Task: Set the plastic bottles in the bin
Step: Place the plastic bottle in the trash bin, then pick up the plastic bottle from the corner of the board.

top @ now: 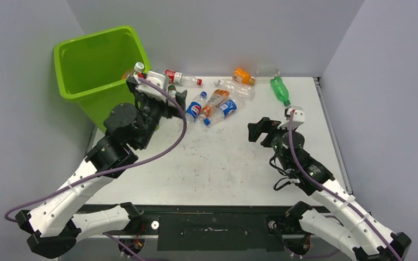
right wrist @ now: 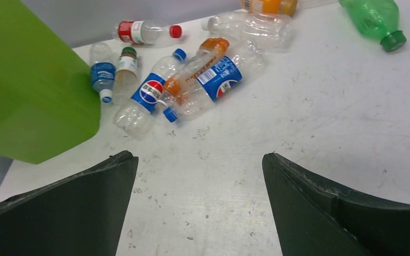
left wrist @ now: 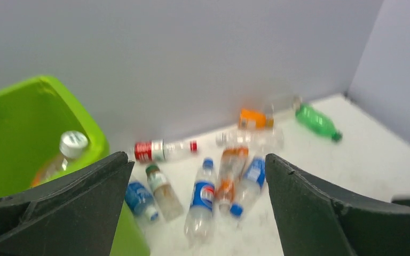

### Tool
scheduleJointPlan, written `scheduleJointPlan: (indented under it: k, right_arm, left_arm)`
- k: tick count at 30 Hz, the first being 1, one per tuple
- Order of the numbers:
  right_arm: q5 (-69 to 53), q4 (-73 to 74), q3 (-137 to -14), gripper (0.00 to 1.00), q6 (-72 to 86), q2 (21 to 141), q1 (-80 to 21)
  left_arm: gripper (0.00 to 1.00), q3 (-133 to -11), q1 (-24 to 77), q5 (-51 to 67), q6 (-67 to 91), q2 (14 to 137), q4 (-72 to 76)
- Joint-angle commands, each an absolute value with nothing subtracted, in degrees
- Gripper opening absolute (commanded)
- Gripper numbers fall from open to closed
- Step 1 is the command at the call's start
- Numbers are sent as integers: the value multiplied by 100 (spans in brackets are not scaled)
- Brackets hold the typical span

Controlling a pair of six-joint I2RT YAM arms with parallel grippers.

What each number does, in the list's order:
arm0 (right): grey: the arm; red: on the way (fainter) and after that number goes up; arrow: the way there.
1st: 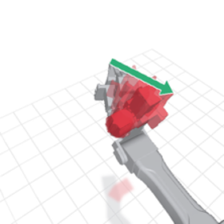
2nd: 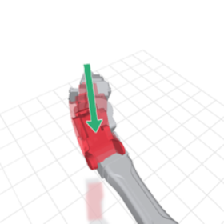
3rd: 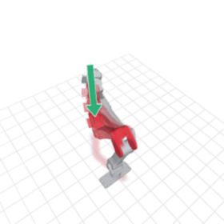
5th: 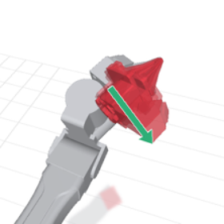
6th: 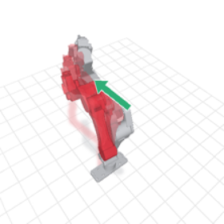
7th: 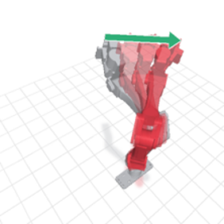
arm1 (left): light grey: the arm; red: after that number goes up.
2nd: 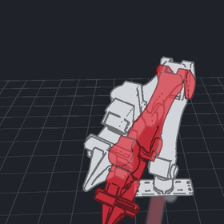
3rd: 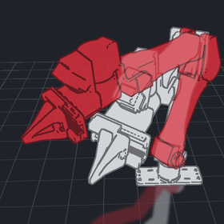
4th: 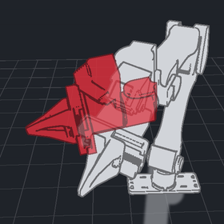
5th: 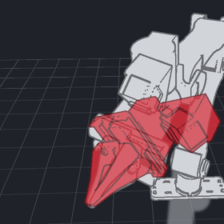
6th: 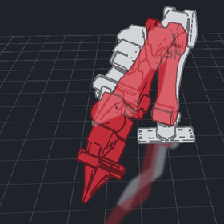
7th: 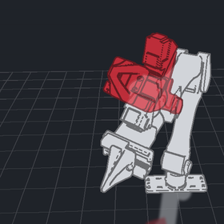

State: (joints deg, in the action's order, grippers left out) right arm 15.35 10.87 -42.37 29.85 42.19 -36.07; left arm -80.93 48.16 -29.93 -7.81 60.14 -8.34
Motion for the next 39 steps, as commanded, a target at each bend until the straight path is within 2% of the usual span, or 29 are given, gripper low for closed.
scheduleJointPlan:
  k: [1,8,15,22,28,31,39]
  right_arm:
    - [2218,890,-4388,90,3166,4532,-3485]
    - [1922,338,-4464,90,3858,6103,-1954]
    - [2432,-2355,-3809,90,3964,7512,-1451]
    - [1851,-2753,-5033,90,2929,9343,-500]
    - [444,-2930,-6179,90,2199,10566,206]
    - [-197,-2988,-6727,90,1974,11151,293]
    - [-838,-2634,-8031,90,1685,12364,389]
  left_arm:
    - [96,-6913,4852,-2543,-614,5488,-1554]
    - [96,-5109,4852,-1637,-552,4535,-777]
    - [96,-4489,4844,-1508,-158,4216,-502]
    - [96,-4199,4891,-1320,-35,3969,-433]
    - [96,-4198,4944,-1414,-90,4010,-468]
    - [96,-4228,5025,-1471,-194,4102,-564]
    - [96,-4245,5120,-1720,-375,4234,-664]
